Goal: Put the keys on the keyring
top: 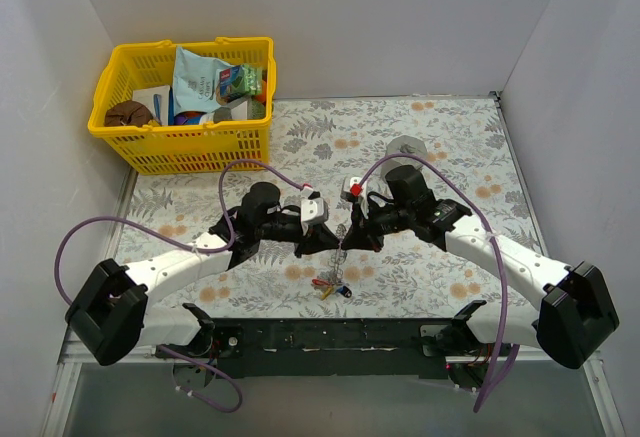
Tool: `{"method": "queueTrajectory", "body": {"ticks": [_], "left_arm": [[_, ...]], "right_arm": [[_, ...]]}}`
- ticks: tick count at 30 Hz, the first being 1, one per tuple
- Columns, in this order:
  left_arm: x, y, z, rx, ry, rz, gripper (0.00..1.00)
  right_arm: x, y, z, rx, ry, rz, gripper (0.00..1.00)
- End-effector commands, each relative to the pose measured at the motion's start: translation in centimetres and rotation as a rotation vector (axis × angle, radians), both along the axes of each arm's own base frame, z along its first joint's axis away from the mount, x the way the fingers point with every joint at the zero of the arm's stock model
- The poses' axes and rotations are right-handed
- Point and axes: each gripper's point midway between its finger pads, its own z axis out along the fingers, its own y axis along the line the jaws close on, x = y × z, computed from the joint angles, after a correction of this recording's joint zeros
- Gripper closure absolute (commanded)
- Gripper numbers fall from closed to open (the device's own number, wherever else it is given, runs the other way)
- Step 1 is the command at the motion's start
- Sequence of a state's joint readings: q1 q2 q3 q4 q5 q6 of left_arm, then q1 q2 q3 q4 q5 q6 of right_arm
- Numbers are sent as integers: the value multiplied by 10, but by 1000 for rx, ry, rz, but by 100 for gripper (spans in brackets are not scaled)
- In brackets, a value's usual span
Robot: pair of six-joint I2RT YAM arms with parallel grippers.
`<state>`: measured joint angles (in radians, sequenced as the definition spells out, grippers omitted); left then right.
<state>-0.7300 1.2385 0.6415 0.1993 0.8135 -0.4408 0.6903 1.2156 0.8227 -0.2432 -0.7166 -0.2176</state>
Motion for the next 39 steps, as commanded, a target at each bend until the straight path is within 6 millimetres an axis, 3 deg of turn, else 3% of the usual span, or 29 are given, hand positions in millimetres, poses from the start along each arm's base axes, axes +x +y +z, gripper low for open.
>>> {"method": "queueTrajectory", "body": {"ticks": [1,3,12,17,22,30,39], "left_arm": [[1,-10,20,-45,-52,-30,90],[1,-11,19,-43,-46,-36,100],[-1,-11,14,-27,-44,-44,100],[0,-8,9,-9,-41,-21,84],[0,-8,8,-8,-36,-21,82],[-1,-11,8,-23,-31,-37,99],[-3,-13,13,-61,-18,-35,100]], "right_arm": [[-9,-5,-2,-18,15,16,99],[-9,-5,-2,-17,12,17,99],[-7,-5,6,1,-19,10,99],[-7,-4,8,10,-24,12,99],[-8,-4,9,14,-21,18,99],[-9,-3,12,27,-30,20,99],[-6,-3,16,42,-46,0,99]]}}
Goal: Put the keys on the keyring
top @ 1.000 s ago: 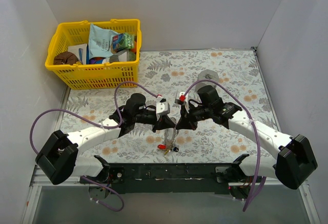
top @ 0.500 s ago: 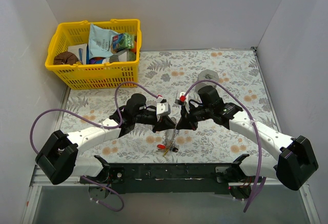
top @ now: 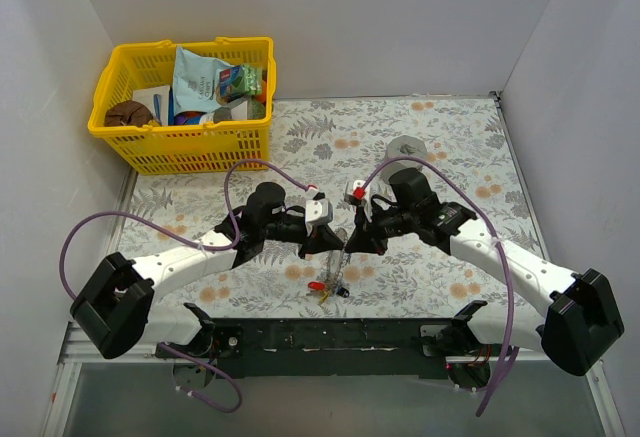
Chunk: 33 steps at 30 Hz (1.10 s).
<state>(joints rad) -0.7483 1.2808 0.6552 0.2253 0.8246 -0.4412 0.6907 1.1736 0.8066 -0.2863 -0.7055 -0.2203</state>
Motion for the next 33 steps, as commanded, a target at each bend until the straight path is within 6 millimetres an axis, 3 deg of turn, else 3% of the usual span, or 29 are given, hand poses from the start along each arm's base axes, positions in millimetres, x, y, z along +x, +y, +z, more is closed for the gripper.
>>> {"method": "queueTrajectory", "body": {"ticks": [1,3,4,7,12,19,22,31,33], "left_arm": [[1,-5,18,-70,-20,7,100],[2,-5,24,-107,-13,33,100],[2,-5,25,-116,-10,44,100],[6,-2,29,-154,-13,95,100],[14,6,39,-212,-47,188,100],[17,19,58,-327,-80,271,100],[16,24,76,-409,-118,286,100],[-2,34,91,-514,-173,233,100],[-10,35,92,-523,-186,197,100]], "right_arm": [[2,6,16,61,-53,2,99],[2,7,20,84,-54,-2,95],[1,8,21,91,-55,-2,82],[1,10,27,117,-56,-4,62],[3,13,42,167,-68,-20,46],[17,16,71,231,-89,-86,40],[23,11,80,259,-117,-116,39],[14,-7,106,370,-282,-103,39],[9,-8,110,382,-295,-71,43]]}}
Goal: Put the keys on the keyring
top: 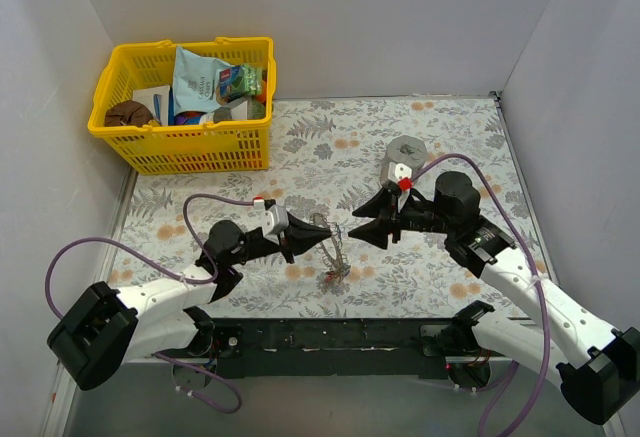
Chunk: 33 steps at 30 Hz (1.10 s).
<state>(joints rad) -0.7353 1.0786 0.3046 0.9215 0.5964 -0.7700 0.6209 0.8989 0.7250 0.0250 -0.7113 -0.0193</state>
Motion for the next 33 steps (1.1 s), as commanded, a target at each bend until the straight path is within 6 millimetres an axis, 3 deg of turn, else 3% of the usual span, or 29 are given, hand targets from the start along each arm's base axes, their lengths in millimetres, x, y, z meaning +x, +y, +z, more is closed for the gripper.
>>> {"method": "queueTrajectory", "body": {"ticks": [1,7,14,18,33], "left_arm": [[-17,7,42,-128,-149,-53,100],[-36,8,46,-142,-222,-137,100],[-39,7,49,-143,-221,-163,100],[-37,3,53,-144,-199,-174,100],[-33,-2,62,-146,-177,-182,100]], "right_arm": [[-5,0,15,45,-105,58,45],[-24,0,24,91,-117,202,48],[-41,0,31,117,-106,316,50],[-43,1,28,118,-77,341,60],[-43,2,10,99,-24,337,67]]}}
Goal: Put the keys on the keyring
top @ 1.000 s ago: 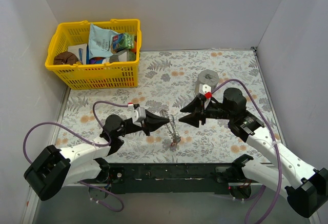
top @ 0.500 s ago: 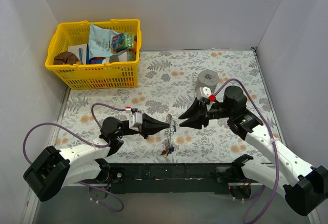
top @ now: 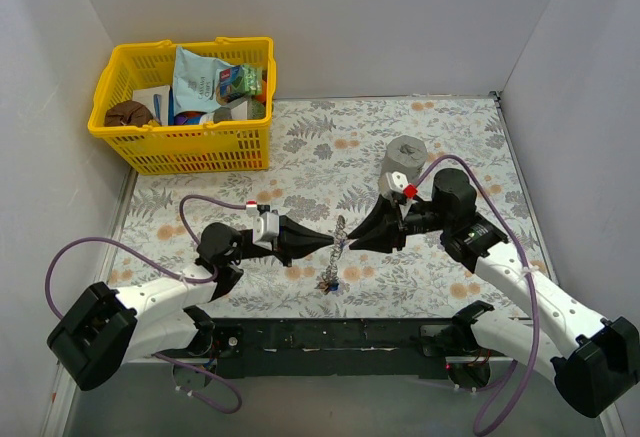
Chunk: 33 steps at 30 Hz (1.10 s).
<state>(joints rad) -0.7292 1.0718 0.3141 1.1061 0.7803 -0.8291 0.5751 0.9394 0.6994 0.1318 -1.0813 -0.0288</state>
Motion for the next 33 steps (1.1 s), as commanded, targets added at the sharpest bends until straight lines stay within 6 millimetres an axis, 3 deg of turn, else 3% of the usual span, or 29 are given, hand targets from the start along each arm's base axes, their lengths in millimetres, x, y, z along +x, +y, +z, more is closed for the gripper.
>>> {"method": "queueTrajectory", "body": {"ticks": [1,11,18,33], "left_arm": [[2,-1,25,-51,-46,-2,100],[3,-5,26,-46,-36,-19,100],[6,-6,30,-52,-32,-12,100],[6,-8,38,-80,-29,-24,100]], "right_arm": [[-2,0,3,20,-15,18,68],[4,2,0,15,12,-20,76],[4,2,-5,4,32,-17,99],[1,0,-16,-20,58,-15,99]]}}
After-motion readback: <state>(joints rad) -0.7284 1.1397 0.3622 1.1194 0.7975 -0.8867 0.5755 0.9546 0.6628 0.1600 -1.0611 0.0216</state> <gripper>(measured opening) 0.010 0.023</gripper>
